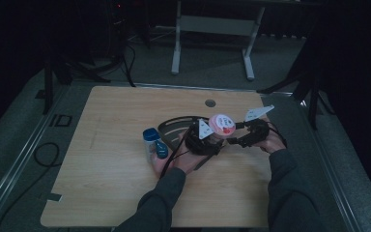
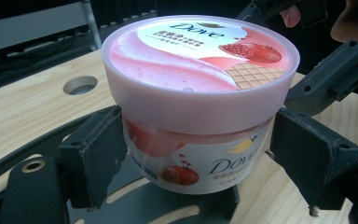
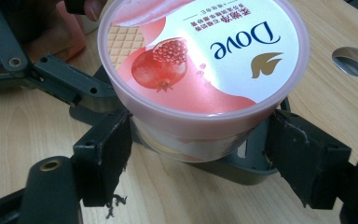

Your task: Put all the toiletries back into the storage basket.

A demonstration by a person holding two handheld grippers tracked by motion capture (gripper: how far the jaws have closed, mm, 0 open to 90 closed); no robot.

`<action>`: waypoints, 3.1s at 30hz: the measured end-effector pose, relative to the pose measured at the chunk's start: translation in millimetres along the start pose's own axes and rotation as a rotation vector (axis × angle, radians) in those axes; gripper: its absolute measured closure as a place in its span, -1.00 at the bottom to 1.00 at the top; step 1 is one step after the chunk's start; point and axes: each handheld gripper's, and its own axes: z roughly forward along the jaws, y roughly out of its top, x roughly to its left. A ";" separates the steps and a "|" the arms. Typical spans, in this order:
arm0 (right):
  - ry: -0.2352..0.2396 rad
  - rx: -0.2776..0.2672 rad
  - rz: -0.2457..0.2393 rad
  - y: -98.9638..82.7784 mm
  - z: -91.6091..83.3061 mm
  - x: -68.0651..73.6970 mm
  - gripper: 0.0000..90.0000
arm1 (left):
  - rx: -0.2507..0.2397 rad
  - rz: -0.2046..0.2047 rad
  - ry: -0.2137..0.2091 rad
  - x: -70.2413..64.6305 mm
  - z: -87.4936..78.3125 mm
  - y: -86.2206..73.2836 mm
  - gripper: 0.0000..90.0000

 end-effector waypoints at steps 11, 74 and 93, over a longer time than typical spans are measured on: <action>0.008 0.033 0.023 2.3 9.5 -7.3 -0.49 | 0.017 -0.027 0.001 5.5 6.9 -4.4 -0.60; -0.092 0.101 0.057 -10.1 11.4 -13.1 -0.28 | 0.142 -0.082 0.020 9.7 39.7 -20.4 -0.41; -0.230 0.072 0.280 -56.3 19.2 -8.9 0.30 | 0.100 -0.085 0.041 8.3 32.1 -22.3 -0.26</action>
